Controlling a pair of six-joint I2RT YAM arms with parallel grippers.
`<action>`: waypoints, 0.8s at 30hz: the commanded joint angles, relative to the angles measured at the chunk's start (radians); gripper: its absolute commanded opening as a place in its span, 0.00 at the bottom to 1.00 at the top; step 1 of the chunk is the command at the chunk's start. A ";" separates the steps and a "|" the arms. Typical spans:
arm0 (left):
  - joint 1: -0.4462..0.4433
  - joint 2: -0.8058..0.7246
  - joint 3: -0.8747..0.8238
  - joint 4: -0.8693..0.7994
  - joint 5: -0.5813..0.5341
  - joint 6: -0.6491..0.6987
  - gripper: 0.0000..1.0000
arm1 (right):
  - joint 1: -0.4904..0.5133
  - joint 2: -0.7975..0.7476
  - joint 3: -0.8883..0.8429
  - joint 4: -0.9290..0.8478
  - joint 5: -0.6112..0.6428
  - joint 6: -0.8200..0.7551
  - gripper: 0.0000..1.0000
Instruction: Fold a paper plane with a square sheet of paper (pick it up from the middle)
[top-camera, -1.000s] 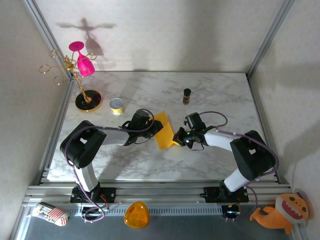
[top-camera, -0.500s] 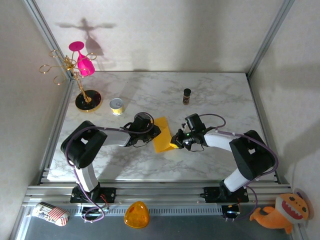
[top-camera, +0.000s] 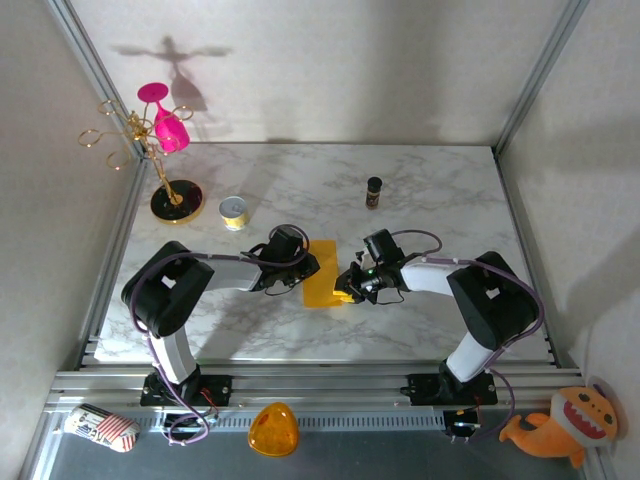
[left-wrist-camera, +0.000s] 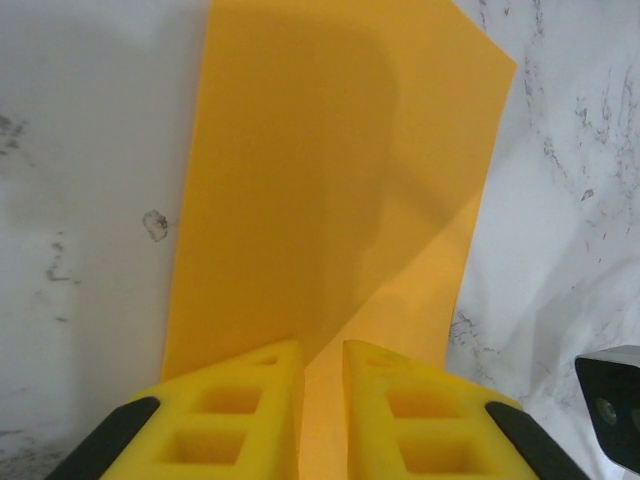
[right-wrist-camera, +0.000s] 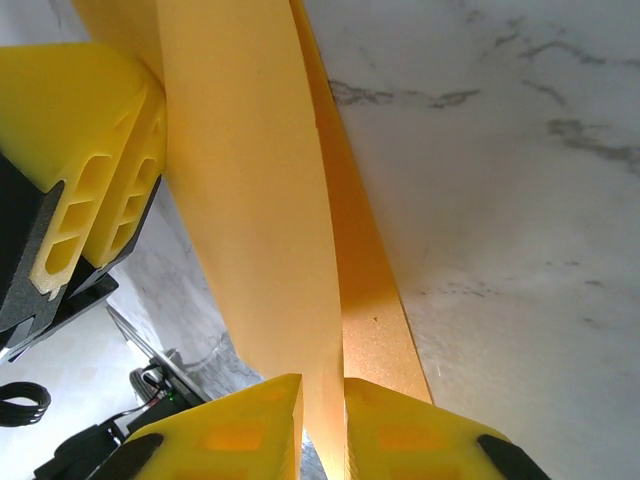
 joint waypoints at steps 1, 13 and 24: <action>-0.006 0.014 0.014 -0.053 -0.010 0.036 0.18 | 0.003 0.008 0.016 0.011 -0.010 -0.008 0.18; -0.005 -0.019 0.009 0.059 0.041 0.038 0.21 | 0.000 -0.010 0.002 -0.010 0.023 -0.019 0.02; -0.005 -0.061 -0.024 0.213 0.087 0.027 0.26 | -0.027 -0.081 -0.035 -0.078 0.158 -0.064 0.02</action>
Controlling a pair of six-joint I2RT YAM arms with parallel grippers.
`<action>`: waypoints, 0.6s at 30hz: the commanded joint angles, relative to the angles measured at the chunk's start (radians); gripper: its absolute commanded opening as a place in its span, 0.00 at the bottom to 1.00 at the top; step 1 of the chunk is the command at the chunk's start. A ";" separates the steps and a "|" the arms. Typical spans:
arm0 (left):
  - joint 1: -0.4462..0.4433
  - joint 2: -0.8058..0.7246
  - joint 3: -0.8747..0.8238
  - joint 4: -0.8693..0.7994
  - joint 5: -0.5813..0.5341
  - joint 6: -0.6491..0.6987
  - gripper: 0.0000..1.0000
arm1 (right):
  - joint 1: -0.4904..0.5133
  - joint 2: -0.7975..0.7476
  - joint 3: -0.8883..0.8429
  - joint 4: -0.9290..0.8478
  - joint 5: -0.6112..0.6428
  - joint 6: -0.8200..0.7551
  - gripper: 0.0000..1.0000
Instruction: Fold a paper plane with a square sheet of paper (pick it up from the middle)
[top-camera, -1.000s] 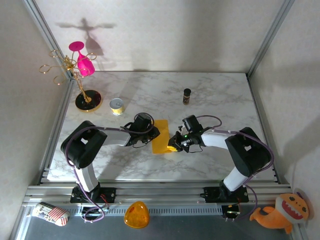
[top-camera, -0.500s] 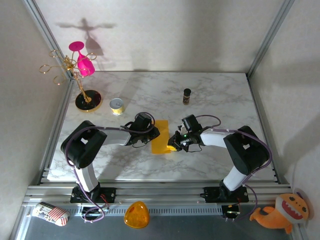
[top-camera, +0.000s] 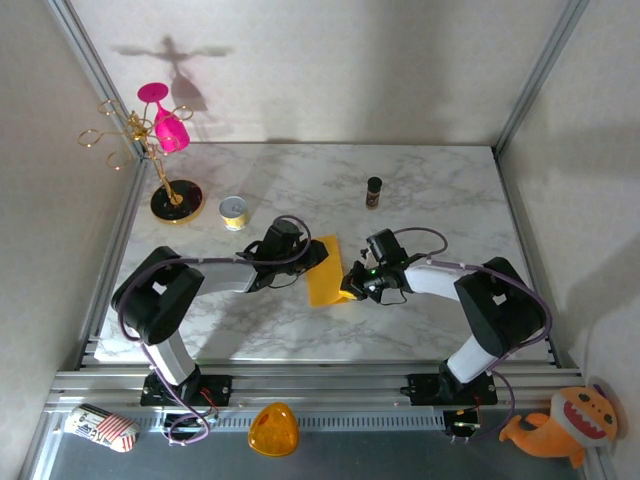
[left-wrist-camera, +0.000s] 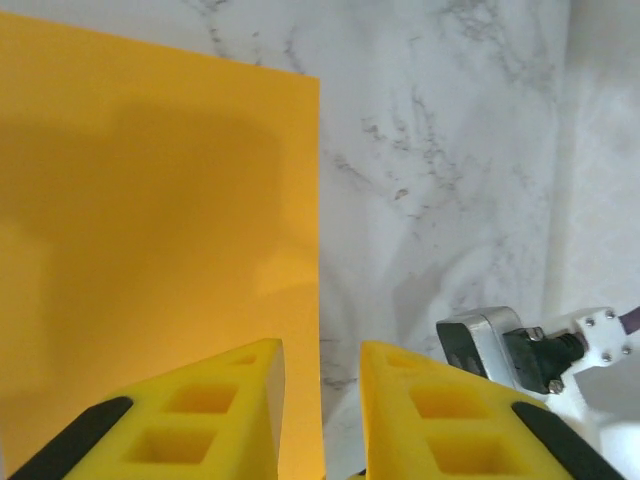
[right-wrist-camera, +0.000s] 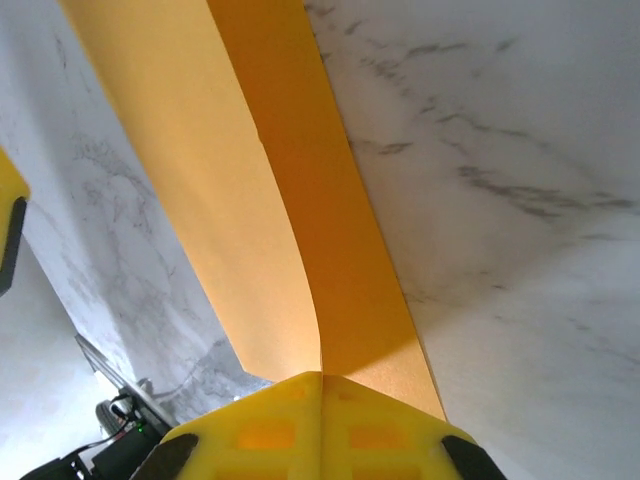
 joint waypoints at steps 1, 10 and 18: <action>-0.005 0.012 -0.005 0.039 0.024 0.001 0.26 | -0.019 -0.025 -0.017 -0.036 0.064 -0.018 0.02; -0.005 0.059 0.045 -0.019 0.015 0.016 0.26 | -0.030 0.026 0.015 0.009 0.066 -0.004 0.02; 0.004 0.126 0.099 -0.054 0.002 0.023 0.21 | -0.042 0.059 0.068 -0.027 0.044 -0.051 0.05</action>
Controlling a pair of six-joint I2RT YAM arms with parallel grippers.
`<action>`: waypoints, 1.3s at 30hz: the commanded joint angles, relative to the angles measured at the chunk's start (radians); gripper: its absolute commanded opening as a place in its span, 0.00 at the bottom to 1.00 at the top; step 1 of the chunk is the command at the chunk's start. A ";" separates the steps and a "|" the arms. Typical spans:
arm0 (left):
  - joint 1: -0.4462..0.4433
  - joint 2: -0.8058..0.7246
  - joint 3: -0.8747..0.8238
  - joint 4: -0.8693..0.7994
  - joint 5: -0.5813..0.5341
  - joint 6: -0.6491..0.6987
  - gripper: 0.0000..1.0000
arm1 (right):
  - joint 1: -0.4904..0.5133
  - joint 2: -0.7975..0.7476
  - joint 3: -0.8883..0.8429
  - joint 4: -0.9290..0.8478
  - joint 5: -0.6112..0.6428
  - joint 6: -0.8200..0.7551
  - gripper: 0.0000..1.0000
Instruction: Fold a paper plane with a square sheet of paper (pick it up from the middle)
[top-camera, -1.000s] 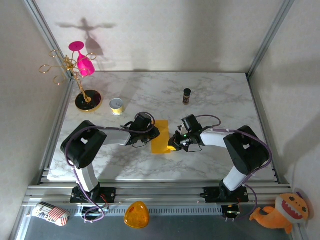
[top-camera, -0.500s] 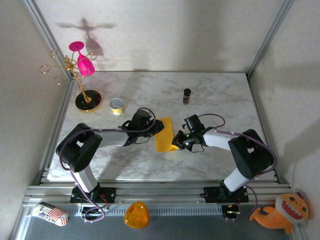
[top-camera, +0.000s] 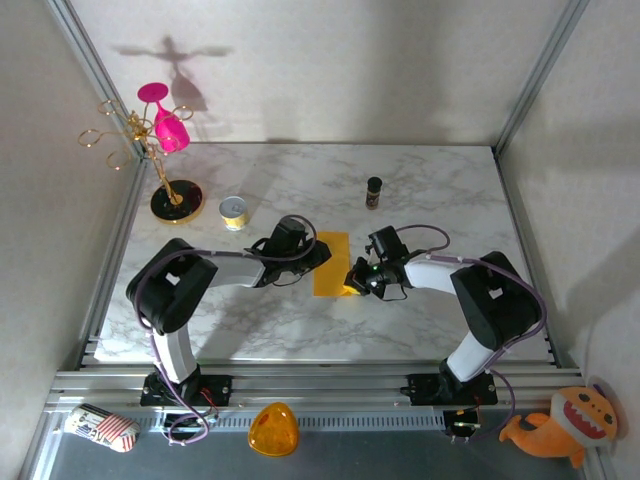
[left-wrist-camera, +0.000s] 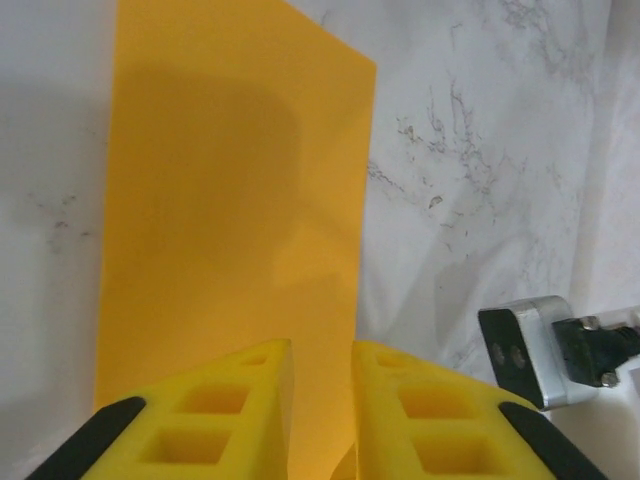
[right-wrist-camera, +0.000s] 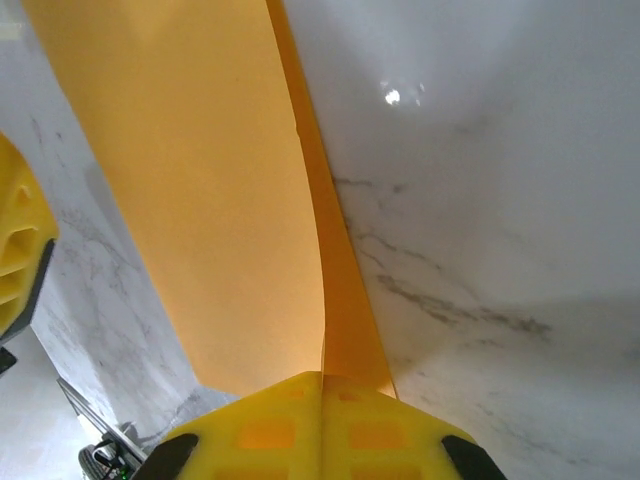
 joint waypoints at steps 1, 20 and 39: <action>0.007 0.030 0.032 -0.057 -0.016 0.018 0.21 | -0.012 0.006 0.030 -0.027 -0.008 -0.032 0.06; 0.014 0.074 0.022 -0.105 -0.054 -0.022 0.17 | -0.024 -0.026 0.011 -0.086 -0.080 -0.022 0.13; 0.041 0.063 0.046 -0.089 -0.044 0.026 0.21 | -0.028 -0.017 0.053 -0.204 -0.061 -0.141 0.00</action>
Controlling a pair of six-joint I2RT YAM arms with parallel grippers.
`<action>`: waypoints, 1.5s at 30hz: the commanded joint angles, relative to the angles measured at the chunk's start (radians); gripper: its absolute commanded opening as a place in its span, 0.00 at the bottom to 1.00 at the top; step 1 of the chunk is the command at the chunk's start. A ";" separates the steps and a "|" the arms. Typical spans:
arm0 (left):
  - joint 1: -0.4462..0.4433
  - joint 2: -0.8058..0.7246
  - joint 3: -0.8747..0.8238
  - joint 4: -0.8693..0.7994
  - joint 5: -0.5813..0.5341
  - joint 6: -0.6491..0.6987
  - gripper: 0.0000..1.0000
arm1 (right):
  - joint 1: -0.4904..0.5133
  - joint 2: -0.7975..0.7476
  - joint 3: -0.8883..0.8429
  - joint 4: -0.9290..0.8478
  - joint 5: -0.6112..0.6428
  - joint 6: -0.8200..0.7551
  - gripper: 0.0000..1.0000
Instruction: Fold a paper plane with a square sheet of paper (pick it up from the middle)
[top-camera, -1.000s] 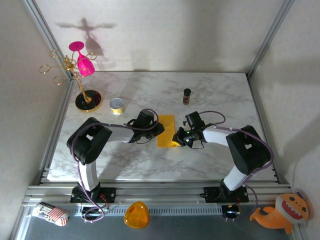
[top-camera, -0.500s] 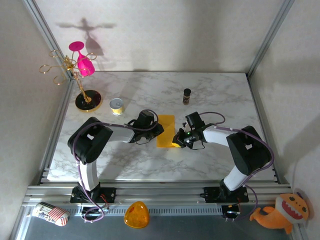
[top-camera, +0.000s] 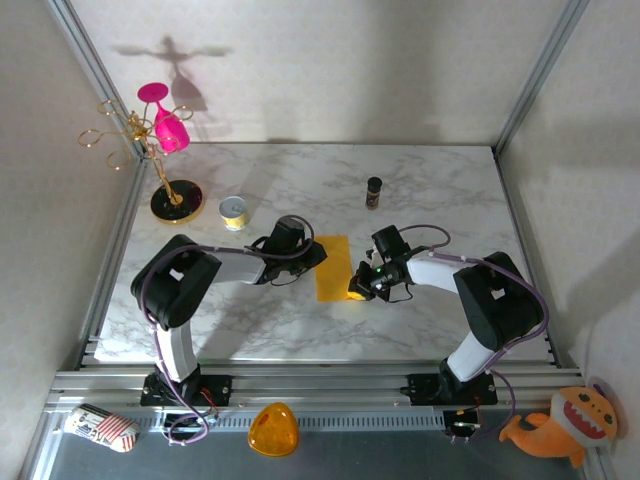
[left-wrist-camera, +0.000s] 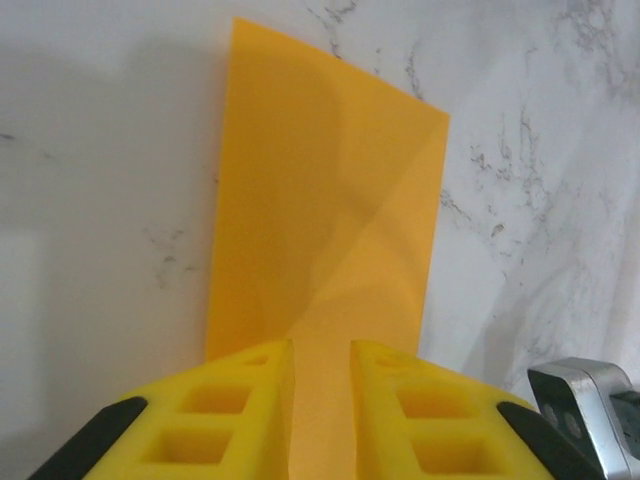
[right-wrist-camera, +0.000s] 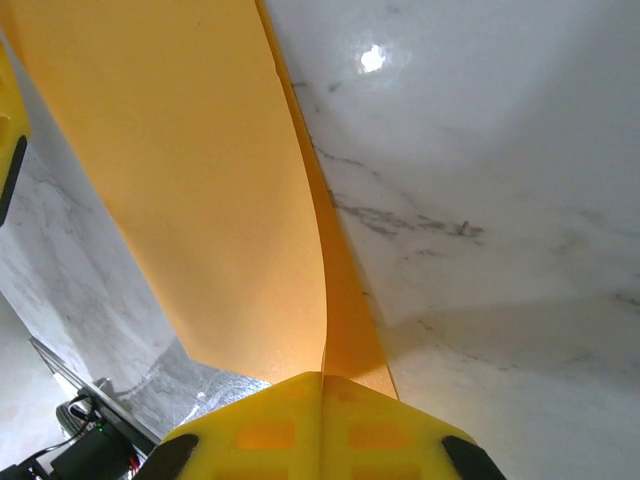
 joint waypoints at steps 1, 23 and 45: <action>0.011 0.032 0.030 -0.050 -0.026 0.027 0.20 | -0.006 -0.006 0.034 -0.036 -0.006 -0.035 0.00; 0.012 0.048 0.013 -0.078 -0.030 0.031 0.16 | 0.047 0.133 0.133 0.277 -0.080 0.079 0.01; 0.014 0.060 0.036 -0.097 -0.024 0.049 0.14 | 0.076 0.204 0.154 0.336 -0.018 0.147 0.01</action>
